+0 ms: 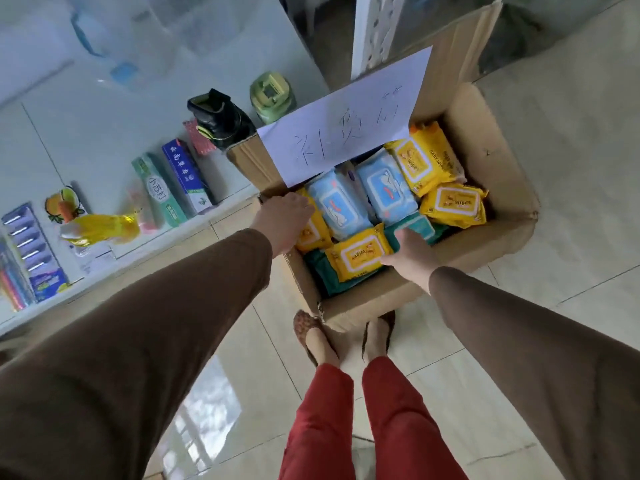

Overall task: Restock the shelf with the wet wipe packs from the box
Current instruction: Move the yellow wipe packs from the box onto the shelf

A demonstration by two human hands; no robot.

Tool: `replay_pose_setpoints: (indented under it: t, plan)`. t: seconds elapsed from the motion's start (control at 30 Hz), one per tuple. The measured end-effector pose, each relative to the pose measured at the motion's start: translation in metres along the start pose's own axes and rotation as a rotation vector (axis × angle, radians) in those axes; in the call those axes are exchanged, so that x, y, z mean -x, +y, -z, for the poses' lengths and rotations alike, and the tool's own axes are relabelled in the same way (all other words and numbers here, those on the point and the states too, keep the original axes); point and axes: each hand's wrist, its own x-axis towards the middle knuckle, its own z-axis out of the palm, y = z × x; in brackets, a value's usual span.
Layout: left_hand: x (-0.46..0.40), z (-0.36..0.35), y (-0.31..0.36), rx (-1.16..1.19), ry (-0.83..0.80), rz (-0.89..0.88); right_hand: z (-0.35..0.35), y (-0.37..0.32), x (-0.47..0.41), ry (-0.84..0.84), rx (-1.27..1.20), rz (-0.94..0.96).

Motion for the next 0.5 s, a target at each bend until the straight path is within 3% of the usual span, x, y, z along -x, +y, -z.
replay_pose_setpoints:
  t: [0.37, 0.5]
  plan:
    - [-0.085, -0.073, 0.012, -0.328, 0.129, -0.166, -0.055, 0.018, -0.087, 0.016, -0.198, -0.038]
    - [-0.088, -0.07, 0.019, -0.489, 0.104, -0.206, -0.063, 0.025, -0.092, -0.186, -0.447, -0.094]
